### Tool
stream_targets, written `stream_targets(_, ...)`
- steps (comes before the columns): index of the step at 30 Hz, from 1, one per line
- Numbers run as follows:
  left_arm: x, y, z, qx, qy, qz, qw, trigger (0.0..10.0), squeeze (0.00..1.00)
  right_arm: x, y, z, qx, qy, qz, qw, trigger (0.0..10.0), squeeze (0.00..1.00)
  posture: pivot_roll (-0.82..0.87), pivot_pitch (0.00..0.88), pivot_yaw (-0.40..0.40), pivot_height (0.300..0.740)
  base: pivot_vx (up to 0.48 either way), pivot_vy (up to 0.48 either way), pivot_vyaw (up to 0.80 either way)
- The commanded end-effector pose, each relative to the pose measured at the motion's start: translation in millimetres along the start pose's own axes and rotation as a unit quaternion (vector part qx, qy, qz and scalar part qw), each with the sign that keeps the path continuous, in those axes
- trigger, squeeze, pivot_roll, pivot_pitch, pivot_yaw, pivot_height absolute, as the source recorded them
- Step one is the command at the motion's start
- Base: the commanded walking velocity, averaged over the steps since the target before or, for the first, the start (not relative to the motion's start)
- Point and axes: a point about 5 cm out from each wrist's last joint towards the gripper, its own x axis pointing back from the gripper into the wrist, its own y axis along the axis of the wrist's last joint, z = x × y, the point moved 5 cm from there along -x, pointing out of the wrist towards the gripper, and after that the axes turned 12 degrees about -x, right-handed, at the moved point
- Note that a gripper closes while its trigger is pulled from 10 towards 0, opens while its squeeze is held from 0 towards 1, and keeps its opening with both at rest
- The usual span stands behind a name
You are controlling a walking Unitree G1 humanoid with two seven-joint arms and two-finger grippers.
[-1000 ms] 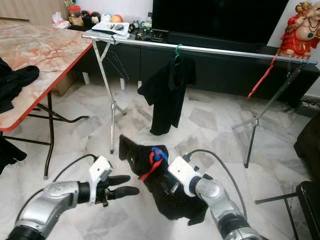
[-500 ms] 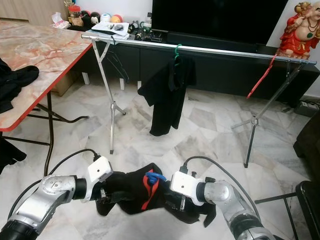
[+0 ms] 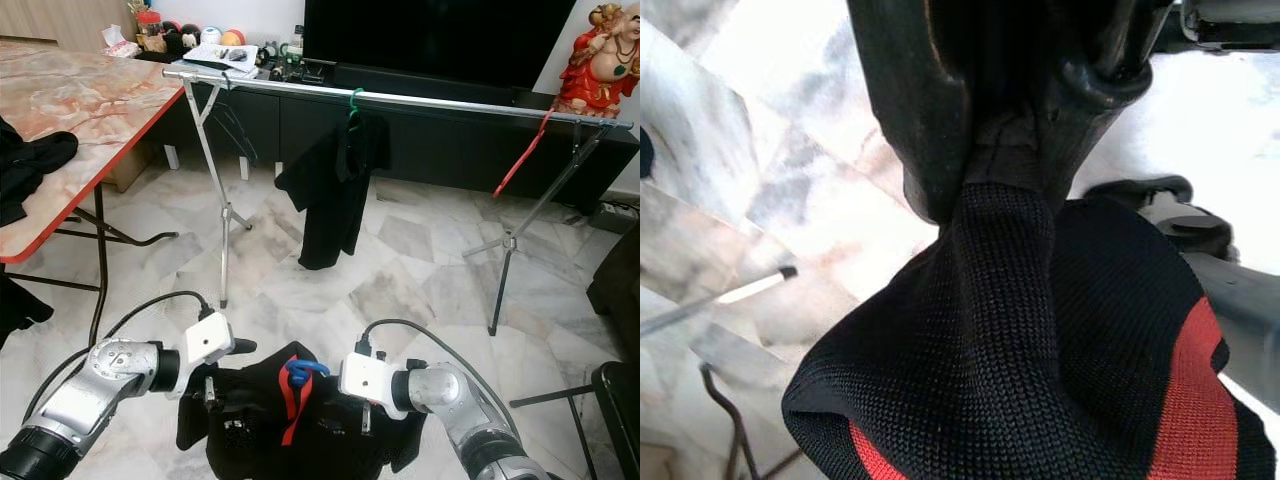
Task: Hang hanger
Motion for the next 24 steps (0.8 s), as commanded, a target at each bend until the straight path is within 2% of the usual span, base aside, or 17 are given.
stream_targets(1, -1.7, -2.9, -2.8, -0.005, -0.010, 0.008, 1.000, 10.0, 0.00, 0.7, 12.5, -1.7, 0.010, -0.001, -0.032, 0.999, 0.0, 0.00, 0.12, 0.100, -0.057, 0.740, 0.000, 0.000, 0.00)
stream_targets(6, -7.6, 0.4, -4.3, -0.004, -0.011, 0.000, 1.000, 10.0, 0.00, -3.0, 23.8, 6.8, 0.023, 0.038, -0.051, 0.998, 0.0, 0.00, 0.11, 0.098, -0.056, 0.740, 0.000, 0.000, 0.00)
stream_targets(11, -10.4, 2.3, -4.4, -0.002, -0.012, -0.006, 1.000, 10.0, 0.00, -4.3, 27.6, 8.8, 0.028, 0.050, -0.055, 0.997, 0.0, 0.00, 0.12, 0.094, -0.058, 0.740, 0.000, 0.000, 0.00)
stream_targets(12, -10.9, 2.6, -4.8, -0.001, -0.013, -0.008, 1.000, 8.8, 0.00, -4.6, 28.5, 8.8, 0.027, 0.050, -0.056, 0.997, 0.0, 0.00, 0.12, 0.094, -0.058, 0.740, 0.000, 0.000, 0.00)
stream_targets(13, -11.0, 2.5, -4.9, 0.000, -0.014, -0.008, 1.000, 8.8, 0.00, -4.5, 28.7, 8.9, 0.027, 0.051, -0.056, 0.997, 0.0, 0.00, 0.12, 0.094, -0.058, 0.740, 0.000, 0.000, 0.00)
stream_targets(14, -11.3, 2.8, -4.7, 0.001, -0.013, -0.009, 1.000, 2.7, 0.00, -4.5, 29.1, 8.8, 0.027, 0.052, -0.056, 0.997, 0.0, 0.00, 0.12, 0.093, -0.059, 0.740, 0.000, 0.000, 0.00)
stream_targets(15, -11.8, 3.2, -4.7, 0.003, -0.012, -0.010, 1.000, 0.7, 0.00, -4.2, 29.6, 8.9, 0.026, 0.053, -0.057, 0.997, 0.0, 0.00, 0.12, 0.091, -0.060, 0.740, 0.000, 0.000, 0.00)
stream_targets(16, -11.8, 3.2, -4.7, 0.003, -0.012, -0.010, 1.000, 0.7, 0.00, -4.2, 29.6, 8.9, 0.026, 0.053, -0.057, 0.997, 0.0, 0.00, 0.12, 0.091, -0.060, 0.740, 0.000, 0.000, 0.00)
stream_targets(17, -12.1, 3.3, -5.0, 0.004, -0.012, -0.012, 1.000, 0.0, 0.00, -4.2, 29.9, 8.5, 0.026, 0.053, -0.057, 0.997, 0.0, 0.00, 0.12, 0.089, -0.060, 0.740, 0.000, 0.000, 0.00)
stream_targets(24, -13.0, 7.0, -5.1, 0.011, -0.011, -0.023, 1.000, 0.0, 0.00, -5.1, 31.7, 7.8, 0.023, 0.050, -0.061, 0.997, 0.0, 0.00, 0.12, 0.085, -0.060, 0.740, 0.000, 0.000, 0.00)
